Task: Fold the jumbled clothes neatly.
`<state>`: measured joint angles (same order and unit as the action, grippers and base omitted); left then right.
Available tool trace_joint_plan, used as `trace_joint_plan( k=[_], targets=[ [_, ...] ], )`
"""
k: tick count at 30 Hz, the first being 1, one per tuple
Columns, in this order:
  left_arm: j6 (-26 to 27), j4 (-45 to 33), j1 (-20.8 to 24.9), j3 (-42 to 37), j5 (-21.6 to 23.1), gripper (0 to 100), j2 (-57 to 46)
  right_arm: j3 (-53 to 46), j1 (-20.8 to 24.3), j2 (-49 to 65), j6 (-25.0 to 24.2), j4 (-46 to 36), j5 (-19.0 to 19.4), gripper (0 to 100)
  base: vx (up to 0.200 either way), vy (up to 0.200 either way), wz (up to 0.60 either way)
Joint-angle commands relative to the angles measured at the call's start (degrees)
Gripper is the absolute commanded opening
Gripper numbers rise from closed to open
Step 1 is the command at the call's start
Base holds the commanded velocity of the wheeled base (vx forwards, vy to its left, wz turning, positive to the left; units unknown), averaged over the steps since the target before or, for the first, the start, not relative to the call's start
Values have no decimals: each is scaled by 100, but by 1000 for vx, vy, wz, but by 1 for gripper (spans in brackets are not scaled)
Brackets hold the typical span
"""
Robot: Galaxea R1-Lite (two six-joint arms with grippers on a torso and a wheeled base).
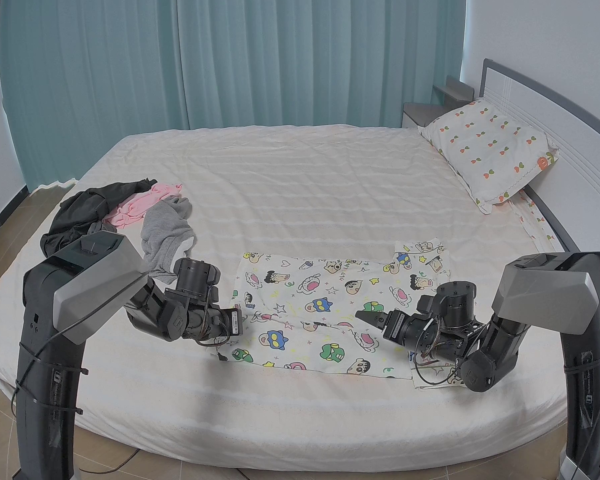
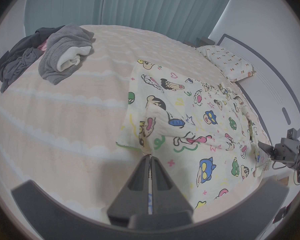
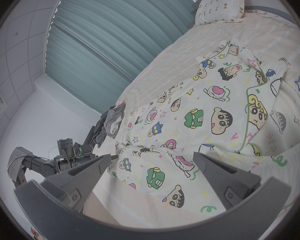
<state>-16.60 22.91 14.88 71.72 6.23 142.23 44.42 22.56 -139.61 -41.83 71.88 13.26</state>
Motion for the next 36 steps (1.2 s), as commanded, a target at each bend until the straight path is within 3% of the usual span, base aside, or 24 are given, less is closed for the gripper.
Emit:
trace_joint_plan(
  k=[1, 22, 30, 36],
  targets=[
    [8, -5, -12, -281, 1, 0, -283, 5, 2, -5, -1, 2, 1, 100, 0, 0, 0],
    [237, -920, -126, -492, -60, 0, -626, -4, 2, -5, 8, 2, 1, 100, 0, 0, 0],
    [351, -1746, -188, -255, -52, 0, -793, -4, 2, 4, 17, 28, 1, 100, 0, 0, 0],
    [298, -1746, -196, -281, -52, 0, -775, -267, -411, 390, 579, 397, -8, 100, 0, 0, 0]
  ],
)
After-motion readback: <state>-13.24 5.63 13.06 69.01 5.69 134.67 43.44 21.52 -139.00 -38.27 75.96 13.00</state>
